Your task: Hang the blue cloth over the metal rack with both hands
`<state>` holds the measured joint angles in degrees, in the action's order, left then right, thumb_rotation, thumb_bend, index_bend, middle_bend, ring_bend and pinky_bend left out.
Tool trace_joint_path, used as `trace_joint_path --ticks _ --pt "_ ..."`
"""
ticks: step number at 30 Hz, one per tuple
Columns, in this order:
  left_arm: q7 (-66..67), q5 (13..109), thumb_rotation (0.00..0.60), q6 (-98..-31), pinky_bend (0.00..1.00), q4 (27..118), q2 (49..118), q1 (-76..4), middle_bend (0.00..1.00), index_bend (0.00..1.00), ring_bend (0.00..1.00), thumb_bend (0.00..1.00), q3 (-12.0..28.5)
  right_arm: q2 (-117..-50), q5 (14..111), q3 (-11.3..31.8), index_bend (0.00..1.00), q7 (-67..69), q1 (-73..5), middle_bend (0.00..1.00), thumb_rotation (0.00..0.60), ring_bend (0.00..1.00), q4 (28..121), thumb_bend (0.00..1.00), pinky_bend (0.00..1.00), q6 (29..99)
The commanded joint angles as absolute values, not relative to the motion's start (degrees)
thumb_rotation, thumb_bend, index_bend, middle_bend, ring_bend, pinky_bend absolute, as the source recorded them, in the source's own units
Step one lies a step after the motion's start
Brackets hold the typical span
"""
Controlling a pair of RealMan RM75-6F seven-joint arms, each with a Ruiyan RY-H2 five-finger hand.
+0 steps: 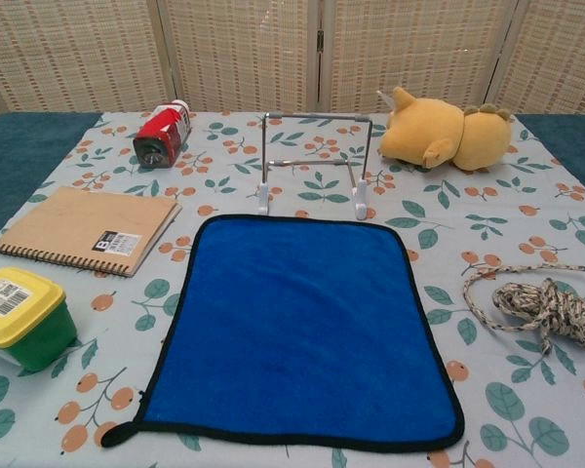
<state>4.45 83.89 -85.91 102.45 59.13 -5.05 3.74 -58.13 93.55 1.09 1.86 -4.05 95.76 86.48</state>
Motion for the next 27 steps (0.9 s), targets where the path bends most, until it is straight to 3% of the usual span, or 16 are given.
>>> trace_joint_path --ticks 1,15,25,27 --pt "4.4 83.9 0.600 -85.9 0.00 102.4 59.1 -5.1 0.00 0.04 0.00 0.35 3.7 -58.1 93.6 1.1 0.15 1.8 -4.0 0.27 0.600 0.13 95.8 0.33 0.23 86.6" --pt "3.5 84.6 0.600 -86.0 0.00 101.8 59.0 -5.1 0.00 0.04 0.00 0.35 3.6 -57.6 93.7 1.3 0.15 1.6 -3.5 0.27 0.600 0.13 96.2 0.33 0.23 88.1" --pt "0.4 88.8 0.600 -86.6 0.00 99.8 59.1 -6.0 0.00 0.10 0.00 0.35 3.3 -57.2 94.1 1.6 0.15 1.7 -3.6 0.28 0.600 0.16 96.6 0.33 0.24 88.7" --pt "-0.7 90.5 0.600 -86.9 0.05 98.9 59.2 -6.4 0.01 0.12 0.04 0.35 3.1 -57.2 94.4 1.6 0.15 2.1 -3.6 0.29 0.600 0.18 96.7 0.33 0.26 88.9"
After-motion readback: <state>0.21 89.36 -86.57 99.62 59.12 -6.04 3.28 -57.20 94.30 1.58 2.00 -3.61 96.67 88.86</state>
